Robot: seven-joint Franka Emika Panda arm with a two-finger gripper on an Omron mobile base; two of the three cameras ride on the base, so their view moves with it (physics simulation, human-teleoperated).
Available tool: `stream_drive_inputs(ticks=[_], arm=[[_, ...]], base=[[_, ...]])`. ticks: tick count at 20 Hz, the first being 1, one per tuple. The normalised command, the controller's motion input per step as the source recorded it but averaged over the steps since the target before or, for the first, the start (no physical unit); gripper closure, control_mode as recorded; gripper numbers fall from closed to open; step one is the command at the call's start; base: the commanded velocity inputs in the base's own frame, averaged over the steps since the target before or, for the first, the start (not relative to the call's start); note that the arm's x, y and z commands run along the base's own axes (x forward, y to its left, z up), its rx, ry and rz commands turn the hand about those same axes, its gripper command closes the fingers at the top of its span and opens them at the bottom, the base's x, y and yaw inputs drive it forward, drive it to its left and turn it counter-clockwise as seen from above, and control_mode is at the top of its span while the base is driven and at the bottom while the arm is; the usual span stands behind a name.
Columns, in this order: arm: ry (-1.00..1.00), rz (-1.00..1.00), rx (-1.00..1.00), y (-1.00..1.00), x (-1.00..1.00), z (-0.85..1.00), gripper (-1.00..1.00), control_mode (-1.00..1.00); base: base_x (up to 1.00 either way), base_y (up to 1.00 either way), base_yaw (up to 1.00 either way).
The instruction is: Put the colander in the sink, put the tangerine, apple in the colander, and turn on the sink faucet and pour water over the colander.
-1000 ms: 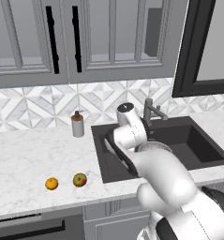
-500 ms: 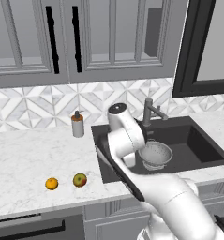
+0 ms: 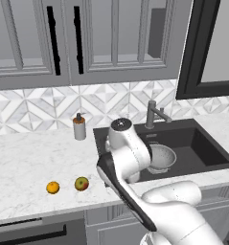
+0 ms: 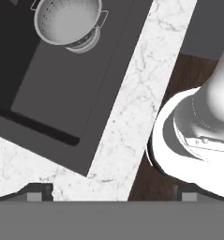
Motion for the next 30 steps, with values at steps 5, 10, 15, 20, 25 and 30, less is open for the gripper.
stream_drive_inputs(ticks=[5,10,15,20,25,30], arm=[[0.23,0.2,0.0,0.73,0.0,0.0,-1.0,-1.0],[0.39,0.22,0.0,0.68,0.0,0.0,-1.0,-1.0],[0.21,0.27,0.0,0.37,0.0,-0.1,-1.0,-1.0],[0.02,0.15,0.0,0.12,0.08,-0.33,-1.0,-1.0],[-0.08,0.01,0.02,0.01,0.24,-0.18,-1.0,-1.0],[-0.08,0.0,0.07,0.0,0.19,-0.16,-1.0,-1.0]], base=[[0.0,0.0,0.0],[0.0,0.0,0.0],[0.0,0.0,0.0],[0.0,0.0,0.0],[0.0,0.0,0.0],[0.0,0.0,0.0]])
